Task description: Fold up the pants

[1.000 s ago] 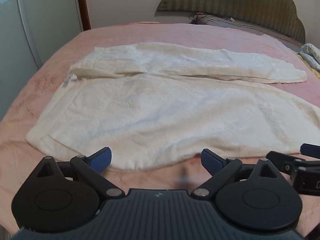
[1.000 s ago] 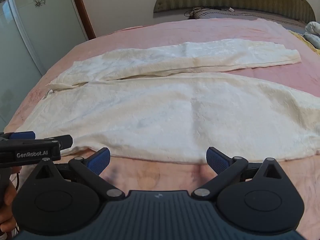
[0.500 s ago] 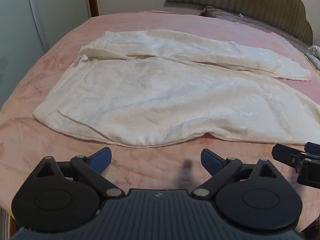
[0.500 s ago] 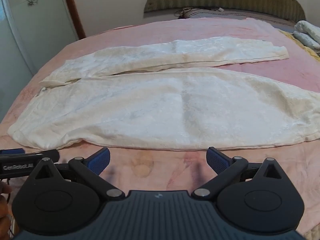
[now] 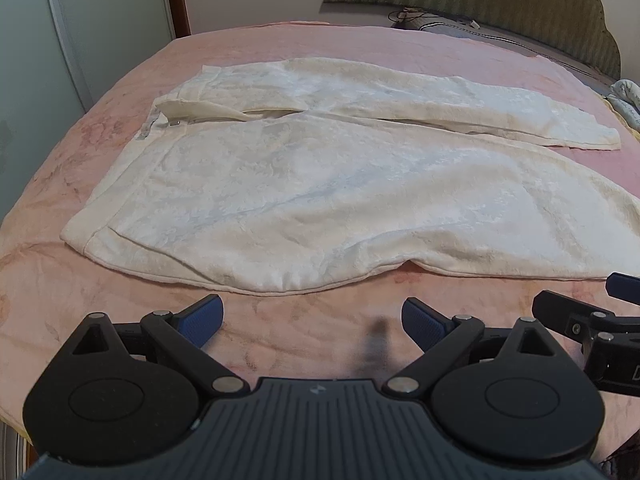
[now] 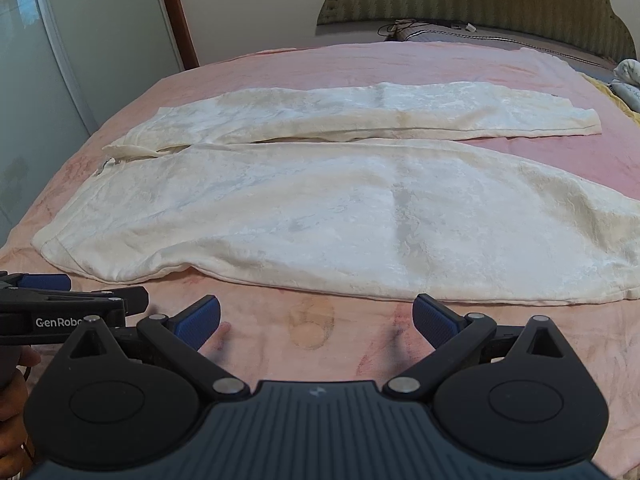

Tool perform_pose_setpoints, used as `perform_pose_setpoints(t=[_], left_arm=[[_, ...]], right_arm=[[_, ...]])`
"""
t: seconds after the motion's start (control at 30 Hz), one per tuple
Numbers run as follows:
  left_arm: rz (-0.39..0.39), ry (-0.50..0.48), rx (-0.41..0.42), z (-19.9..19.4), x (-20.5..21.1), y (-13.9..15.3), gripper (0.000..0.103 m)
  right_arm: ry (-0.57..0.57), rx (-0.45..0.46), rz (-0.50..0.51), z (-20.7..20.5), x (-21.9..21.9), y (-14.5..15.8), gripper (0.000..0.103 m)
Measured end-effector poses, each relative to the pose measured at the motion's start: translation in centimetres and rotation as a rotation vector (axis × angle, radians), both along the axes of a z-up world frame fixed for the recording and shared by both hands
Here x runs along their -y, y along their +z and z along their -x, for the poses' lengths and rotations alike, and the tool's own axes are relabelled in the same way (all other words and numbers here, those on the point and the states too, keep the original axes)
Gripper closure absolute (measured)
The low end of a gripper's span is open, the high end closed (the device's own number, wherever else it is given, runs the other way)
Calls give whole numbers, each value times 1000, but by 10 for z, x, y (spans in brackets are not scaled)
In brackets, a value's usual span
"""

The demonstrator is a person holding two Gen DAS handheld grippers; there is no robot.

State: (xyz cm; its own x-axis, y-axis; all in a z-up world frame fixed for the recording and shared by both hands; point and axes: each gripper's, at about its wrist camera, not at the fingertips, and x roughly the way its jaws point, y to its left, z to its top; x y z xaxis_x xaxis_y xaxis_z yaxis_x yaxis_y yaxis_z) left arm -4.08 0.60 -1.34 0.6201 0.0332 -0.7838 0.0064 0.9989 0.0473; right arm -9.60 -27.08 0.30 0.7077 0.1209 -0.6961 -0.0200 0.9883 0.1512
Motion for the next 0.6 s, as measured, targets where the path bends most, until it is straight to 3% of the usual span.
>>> perform_pose_setpoints(t=[0.6], left_arm=[[2, -4, -13, -1, 2, -4, 5]], right_arm=[[8, -5, -11, 0, 0, 0, 0]])
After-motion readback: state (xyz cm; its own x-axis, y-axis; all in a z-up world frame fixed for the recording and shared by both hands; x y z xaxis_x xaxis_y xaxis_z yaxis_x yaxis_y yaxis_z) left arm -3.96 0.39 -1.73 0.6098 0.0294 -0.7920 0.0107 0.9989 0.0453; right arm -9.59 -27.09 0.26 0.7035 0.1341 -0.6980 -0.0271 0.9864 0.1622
